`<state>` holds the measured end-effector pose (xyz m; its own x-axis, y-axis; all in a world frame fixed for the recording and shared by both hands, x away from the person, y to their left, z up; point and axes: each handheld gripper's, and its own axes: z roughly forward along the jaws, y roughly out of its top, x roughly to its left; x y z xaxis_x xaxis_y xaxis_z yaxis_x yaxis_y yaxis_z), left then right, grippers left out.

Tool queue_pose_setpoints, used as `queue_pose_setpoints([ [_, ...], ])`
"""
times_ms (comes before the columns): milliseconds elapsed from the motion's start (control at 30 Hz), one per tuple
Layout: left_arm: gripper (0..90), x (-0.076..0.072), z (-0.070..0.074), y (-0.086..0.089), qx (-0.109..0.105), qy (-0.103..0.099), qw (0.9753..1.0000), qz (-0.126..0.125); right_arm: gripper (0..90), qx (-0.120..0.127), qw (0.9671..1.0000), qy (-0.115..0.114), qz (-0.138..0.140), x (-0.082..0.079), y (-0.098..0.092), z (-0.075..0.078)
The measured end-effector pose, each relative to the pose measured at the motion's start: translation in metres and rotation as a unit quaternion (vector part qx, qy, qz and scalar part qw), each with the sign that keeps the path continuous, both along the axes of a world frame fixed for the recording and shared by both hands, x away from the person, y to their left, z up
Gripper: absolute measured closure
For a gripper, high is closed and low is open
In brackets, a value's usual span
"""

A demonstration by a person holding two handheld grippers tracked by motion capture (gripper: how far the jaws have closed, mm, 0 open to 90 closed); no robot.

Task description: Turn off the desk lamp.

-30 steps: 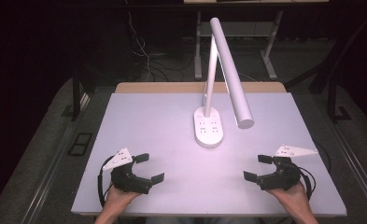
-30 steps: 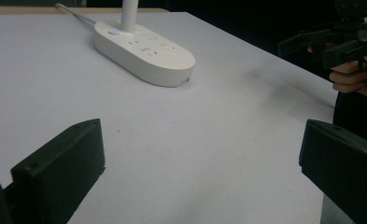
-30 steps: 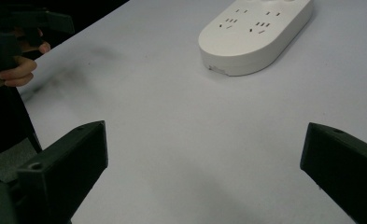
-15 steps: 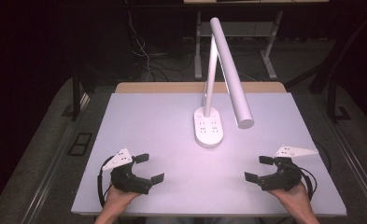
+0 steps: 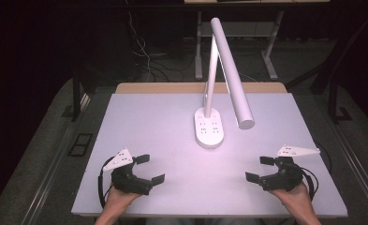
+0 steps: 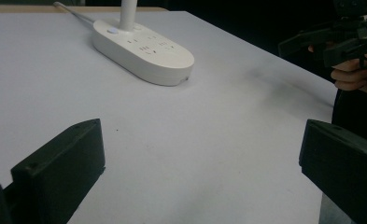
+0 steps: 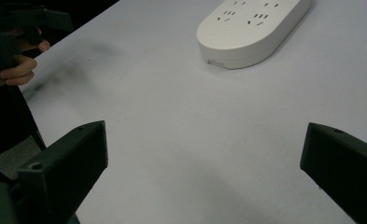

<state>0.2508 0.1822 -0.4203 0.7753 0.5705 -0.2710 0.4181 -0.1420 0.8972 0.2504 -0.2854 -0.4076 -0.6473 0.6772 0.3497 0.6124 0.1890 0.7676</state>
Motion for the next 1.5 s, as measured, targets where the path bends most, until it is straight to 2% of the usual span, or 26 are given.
queue_pose_setpoints([
  [167, 0.0, 0.0, 0.0, 0.0, 0.0, 0.0, 1.0, 0.0, 0.8, 0.004, 1.0, 0.006, 0.001, 0.002, 0.0, 0.002],
  [800, 0.0, -0.001, 0.0, 0.002, -0.004, 0.0, 1.0, 0.009, 0.8, -0.017, 0.9998, 0.007, 0.006, 0.021, 0.007, 0.021],
  [1233, 0.0, 0.0, 0.0, 0.001, -0.003, -0.001, 1.0, 0.008, 0.8, -0.027, 0.9995, -0.001, 0.019, 0.042, 0.018, 0.039],
  [1500, 0.0, 0.0, 0.0, 0.002, -0.002, 0.0, 1.0, 0.009, 0.8, -0.044, 0.9987, -0.006, 0.026, 0.055, 0.027, 0.047],
])
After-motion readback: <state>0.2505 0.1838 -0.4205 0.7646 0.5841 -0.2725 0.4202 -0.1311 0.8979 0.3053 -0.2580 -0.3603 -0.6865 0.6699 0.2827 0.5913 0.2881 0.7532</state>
